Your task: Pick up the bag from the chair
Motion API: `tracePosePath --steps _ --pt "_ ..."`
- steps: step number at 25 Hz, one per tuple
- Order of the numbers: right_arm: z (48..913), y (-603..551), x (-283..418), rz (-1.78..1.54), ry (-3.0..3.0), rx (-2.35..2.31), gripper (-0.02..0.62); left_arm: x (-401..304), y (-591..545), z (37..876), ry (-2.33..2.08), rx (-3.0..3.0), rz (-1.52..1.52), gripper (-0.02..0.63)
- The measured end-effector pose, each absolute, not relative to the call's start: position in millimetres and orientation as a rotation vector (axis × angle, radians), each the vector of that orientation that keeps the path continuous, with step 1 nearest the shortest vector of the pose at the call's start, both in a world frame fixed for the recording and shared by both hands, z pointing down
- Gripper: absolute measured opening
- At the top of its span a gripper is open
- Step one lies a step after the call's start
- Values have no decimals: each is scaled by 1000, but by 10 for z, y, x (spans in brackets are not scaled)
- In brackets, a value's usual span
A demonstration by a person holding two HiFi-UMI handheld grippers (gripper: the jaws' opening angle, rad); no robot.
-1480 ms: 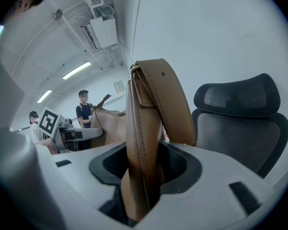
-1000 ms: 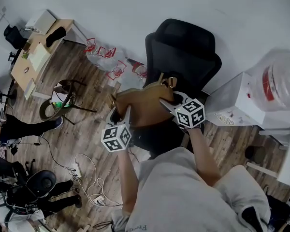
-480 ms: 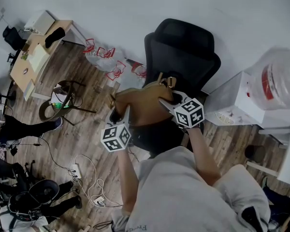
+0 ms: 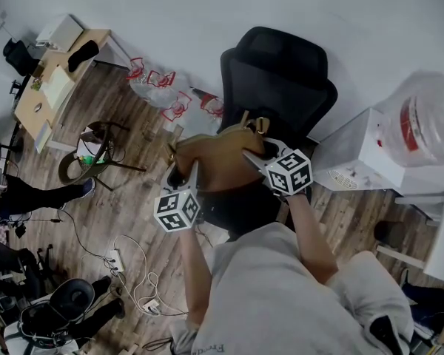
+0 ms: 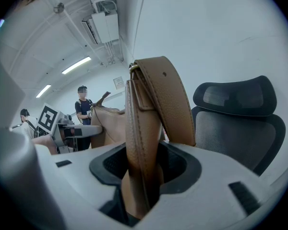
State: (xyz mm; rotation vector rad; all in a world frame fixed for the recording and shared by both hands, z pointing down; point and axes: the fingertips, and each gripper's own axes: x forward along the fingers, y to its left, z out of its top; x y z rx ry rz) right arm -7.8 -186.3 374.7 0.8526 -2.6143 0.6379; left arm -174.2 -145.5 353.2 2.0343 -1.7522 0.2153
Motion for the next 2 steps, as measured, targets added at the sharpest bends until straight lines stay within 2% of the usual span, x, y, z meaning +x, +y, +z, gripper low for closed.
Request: tracePosePath --steps 2 --pt "3764 -1851 -74 640 -2614 852 178 -1738 -1446 3542 -1753 2036 218 198"
